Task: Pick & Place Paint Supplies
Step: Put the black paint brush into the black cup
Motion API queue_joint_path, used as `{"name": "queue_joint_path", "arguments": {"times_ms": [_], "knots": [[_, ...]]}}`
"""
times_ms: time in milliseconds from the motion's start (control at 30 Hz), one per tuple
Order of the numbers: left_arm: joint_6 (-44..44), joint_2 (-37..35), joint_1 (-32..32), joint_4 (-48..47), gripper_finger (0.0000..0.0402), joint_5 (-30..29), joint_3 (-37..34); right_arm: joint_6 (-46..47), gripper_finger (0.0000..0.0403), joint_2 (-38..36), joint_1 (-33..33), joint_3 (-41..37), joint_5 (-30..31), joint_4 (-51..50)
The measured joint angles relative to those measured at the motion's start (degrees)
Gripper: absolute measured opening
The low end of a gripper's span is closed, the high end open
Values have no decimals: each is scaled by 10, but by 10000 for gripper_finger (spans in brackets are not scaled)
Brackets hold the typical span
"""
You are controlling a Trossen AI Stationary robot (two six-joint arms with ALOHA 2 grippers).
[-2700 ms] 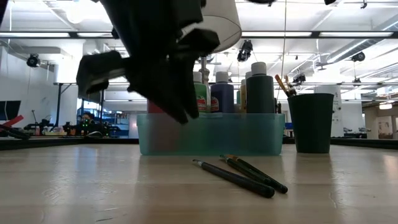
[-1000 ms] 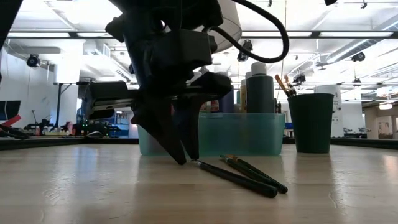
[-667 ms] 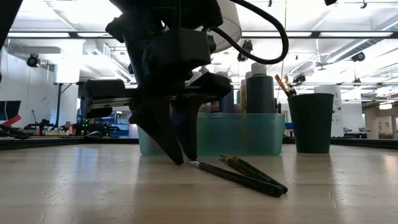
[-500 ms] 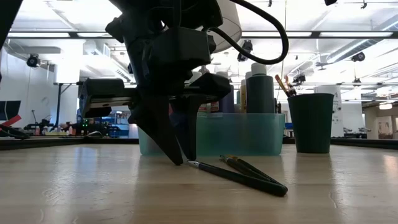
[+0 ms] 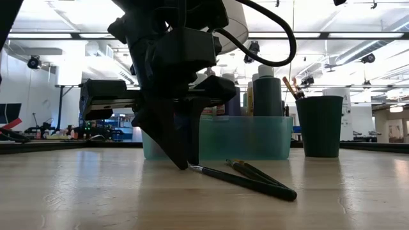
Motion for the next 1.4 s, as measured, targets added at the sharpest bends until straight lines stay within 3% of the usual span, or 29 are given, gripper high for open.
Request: {"name": "queue_joint_path", "arguments": {"times_ms": [333,733,1100,1400], "knots": [[-19,0,0,1,7,1,-9,0,114,0,0,0,0,0],[-14,-4,-4,-4,2,-18,-4,0,88,0,0,0,0,0],[45,-63,-30,-26,1,-136,10,0,71,0,0,1,0,1],[198,-120,-50,-16,0,-308,13,0,79,-1,0,1,0,0]]}}
